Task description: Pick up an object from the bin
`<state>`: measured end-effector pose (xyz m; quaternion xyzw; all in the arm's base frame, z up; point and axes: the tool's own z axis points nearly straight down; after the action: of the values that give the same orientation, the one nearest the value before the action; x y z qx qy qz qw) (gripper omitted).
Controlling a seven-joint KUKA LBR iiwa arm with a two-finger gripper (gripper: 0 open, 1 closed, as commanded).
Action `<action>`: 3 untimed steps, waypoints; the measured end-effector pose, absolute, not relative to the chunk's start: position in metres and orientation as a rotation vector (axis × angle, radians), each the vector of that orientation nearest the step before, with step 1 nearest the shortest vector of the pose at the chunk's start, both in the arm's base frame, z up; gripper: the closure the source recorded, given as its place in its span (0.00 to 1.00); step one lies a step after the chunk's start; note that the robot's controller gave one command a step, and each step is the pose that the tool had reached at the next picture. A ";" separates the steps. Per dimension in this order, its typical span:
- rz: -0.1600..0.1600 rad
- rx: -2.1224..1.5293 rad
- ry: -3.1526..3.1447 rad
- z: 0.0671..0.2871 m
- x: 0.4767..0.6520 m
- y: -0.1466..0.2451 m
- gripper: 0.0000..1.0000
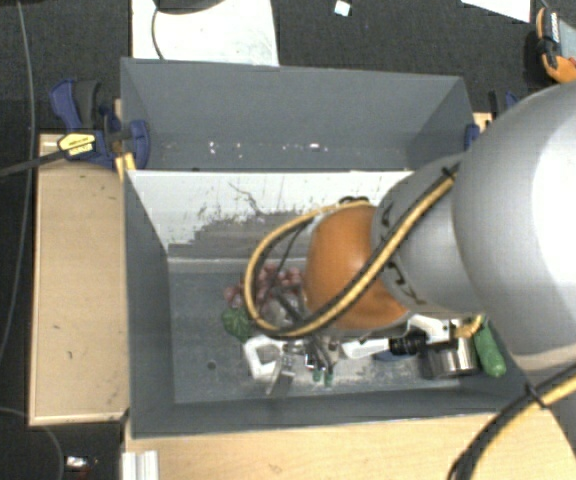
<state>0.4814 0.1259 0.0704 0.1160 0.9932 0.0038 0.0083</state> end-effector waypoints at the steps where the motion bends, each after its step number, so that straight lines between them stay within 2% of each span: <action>1: 0.006 0.386 3.111 0.070 0.479 0.098 0.00; 2: 0.014 0.444 3.095 0.074 0.482 0.121 1.00; 3: 0.014 0.444 3.095 0.074 0.482 0.121 1.00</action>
Offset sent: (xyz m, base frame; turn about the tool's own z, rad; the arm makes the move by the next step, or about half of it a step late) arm 0.0004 -0.0054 0.0032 0.0525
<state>0.4823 0.1206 0.0736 0.1420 0.9898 0.0045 0.0074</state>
